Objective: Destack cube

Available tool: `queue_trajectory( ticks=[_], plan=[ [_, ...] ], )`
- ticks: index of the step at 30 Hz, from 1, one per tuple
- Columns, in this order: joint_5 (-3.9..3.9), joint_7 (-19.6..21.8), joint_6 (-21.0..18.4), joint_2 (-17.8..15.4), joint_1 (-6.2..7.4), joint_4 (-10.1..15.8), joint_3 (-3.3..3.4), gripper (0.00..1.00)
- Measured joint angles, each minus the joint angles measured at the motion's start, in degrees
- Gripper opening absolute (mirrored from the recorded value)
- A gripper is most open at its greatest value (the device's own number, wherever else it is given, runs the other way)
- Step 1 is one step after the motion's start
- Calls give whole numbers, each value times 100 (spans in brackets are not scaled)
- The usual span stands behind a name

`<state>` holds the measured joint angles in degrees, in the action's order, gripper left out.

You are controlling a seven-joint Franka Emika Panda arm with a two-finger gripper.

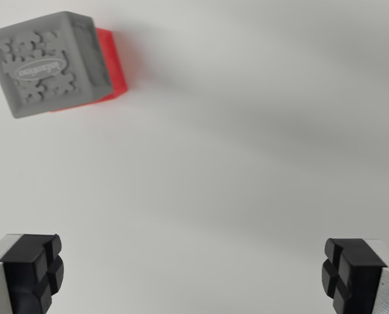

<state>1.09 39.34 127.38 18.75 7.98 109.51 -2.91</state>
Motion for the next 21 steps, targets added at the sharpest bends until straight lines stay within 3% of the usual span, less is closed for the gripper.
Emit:
queue_trajectory(
  ticks=[21],
  plan=[
    [151, -259, 297, 778, 481, -517, -204, 100]
  ],
)
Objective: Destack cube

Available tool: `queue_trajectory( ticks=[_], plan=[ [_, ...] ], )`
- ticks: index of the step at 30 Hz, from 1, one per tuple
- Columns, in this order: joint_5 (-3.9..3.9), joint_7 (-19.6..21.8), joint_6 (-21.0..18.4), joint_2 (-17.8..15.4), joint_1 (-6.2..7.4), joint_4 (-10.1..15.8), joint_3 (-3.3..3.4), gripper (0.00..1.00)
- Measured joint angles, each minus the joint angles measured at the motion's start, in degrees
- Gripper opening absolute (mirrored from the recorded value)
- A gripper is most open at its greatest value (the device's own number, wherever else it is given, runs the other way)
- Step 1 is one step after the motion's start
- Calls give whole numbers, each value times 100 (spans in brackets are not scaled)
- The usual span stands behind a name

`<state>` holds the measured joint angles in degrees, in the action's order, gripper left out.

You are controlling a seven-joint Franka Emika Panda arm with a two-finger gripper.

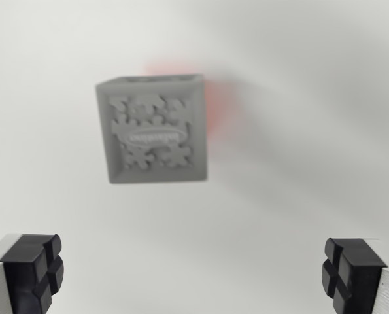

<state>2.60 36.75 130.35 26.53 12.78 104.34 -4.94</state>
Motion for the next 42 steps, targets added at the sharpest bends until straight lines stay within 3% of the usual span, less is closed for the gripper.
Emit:
queue_trajectory(
  ticks=[9, 29, 40, 41, 42],
  plan=[
    [50, -99, 136, 365, 202, -247, -43, 100],
    [110, -102, 879, 1114, 235, -238, 35, 100],
    [113, -101, 1039, 1305, 262, -269, 68, 100],
    [113, -101, 1042, 1310, 264, -271, 70, 0],
    [113, -101, 1044, 1312, 265, -272, 71, 0]
  ],
)
